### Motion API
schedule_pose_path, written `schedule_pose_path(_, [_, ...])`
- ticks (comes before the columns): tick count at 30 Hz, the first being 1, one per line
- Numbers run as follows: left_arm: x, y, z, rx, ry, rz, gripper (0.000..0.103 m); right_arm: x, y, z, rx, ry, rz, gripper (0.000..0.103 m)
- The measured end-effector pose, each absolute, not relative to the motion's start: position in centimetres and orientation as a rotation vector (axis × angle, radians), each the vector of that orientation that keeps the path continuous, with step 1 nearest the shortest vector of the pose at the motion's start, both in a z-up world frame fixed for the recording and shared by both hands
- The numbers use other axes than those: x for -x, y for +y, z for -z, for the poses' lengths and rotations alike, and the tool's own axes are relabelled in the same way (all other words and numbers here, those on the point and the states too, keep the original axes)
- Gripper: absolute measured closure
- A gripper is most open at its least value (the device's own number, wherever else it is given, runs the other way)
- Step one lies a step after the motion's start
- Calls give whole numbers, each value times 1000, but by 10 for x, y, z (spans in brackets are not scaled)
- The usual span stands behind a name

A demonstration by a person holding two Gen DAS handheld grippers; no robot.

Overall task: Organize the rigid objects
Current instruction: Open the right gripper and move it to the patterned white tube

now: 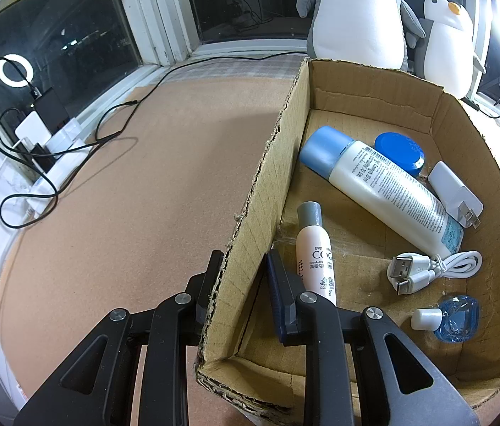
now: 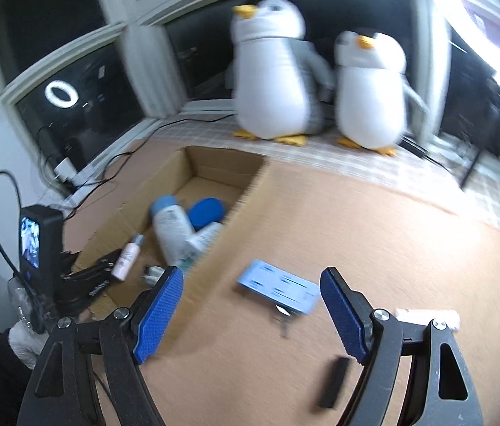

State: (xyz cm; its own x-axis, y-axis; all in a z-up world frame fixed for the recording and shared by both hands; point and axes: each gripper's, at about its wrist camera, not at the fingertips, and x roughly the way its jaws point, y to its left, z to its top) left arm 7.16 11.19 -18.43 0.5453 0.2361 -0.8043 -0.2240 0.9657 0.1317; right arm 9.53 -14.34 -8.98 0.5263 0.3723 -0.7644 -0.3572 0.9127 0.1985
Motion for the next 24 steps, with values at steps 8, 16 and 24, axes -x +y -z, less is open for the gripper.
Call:
schedule_pose_path(8, [-71,112,184,-14,956,-273,80,-89,-220,101,-82,937,-266,27])
schedule_pose_path(16, [-71,112,184,-15,956,-273,80,-91,-273,126,-161,1027,-162,27])
schedule_pose_path(24, [-72,113,184,-23,954,-276,80,-106,-299,155,-372,1118,-142,27])
